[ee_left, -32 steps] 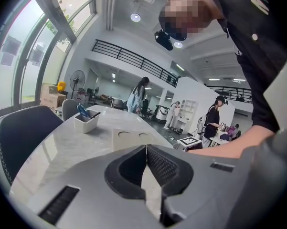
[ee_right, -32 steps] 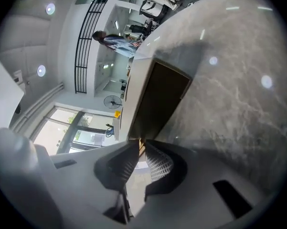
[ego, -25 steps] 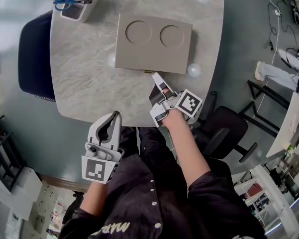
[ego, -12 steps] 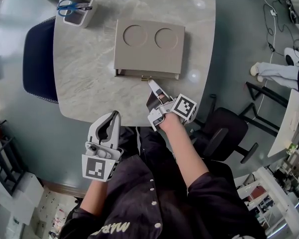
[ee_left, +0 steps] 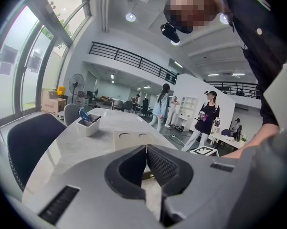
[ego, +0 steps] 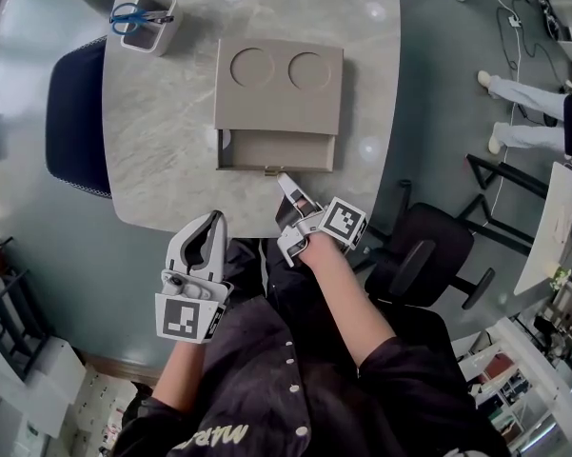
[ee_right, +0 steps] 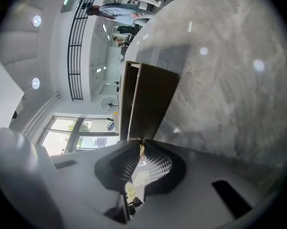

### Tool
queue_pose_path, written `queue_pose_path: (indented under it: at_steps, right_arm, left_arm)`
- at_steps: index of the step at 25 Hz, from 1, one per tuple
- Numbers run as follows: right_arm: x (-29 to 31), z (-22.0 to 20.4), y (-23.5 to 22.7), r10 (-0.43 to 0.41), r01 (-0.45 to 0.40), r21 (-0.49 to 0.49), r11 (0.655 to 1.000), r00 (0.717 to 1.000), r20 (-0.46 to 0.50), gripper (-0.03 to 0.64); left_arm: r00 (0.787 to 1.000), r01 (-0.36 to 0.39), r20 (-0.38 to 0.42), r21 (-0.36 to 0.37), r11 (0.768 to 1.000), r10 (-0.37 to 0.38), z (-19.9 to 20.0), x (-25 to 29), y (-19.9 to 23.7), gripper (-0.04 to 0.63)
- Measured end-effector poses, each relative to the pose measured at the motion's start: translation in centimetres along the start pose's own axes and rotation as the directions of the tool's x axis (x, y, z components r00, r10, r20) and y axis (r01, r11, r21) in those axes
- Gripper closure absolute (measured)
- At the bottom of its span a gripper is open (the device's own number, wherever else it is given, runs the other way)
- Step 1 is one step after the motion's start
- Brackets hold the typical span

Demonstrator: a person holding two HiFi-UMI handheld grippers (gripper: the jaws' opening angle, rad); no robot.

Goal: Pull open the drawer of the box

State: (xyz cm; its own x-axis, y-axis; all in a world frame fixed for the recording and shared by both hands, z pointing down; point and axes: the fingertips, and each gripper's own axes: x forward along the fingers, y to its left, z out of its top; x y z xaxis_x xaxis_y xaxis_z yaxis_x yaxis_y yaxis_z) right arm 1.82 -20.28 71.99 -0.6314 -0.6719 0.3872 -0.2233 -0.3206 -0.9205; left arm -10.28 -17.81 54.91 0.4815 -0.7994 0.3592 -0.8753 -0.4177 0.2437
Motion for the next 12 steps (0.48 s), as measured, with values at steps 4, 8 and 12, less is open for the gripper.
queue_pose_path:
  at_steps: [4, 8, 12]
  right_arm:
    - [-1.0, -1.2, -0.4, -0.005, 0.005, 0.013, 1.0, 1.0, -0.003, 0.595]
    - [-2.0, -2.3, -1.0, -0.026, 0.027, 0.023, 0.999, 1.0, -0.005, 0.595]
    - [-3.0, -3.2, -1.4, -0.031, 0.031, 0.046, 0.998, 1.0, -0.002, 0.595]
  left_arm:
    - [1.0, -0.006, -0.017, 0.004, 1.0, 0.006, -0.3, -0.1, 0.4, 0.578]
    - [1.0, 0.001, -0.011, 0.008, 1.0, -0.001, -0.1, -0.4, 0.4, 0.578]
    - [1.0, 0.005, -0.015, 0.01, 1.0, -0.005, -0.4, -0.6, 0.4, 0.578]
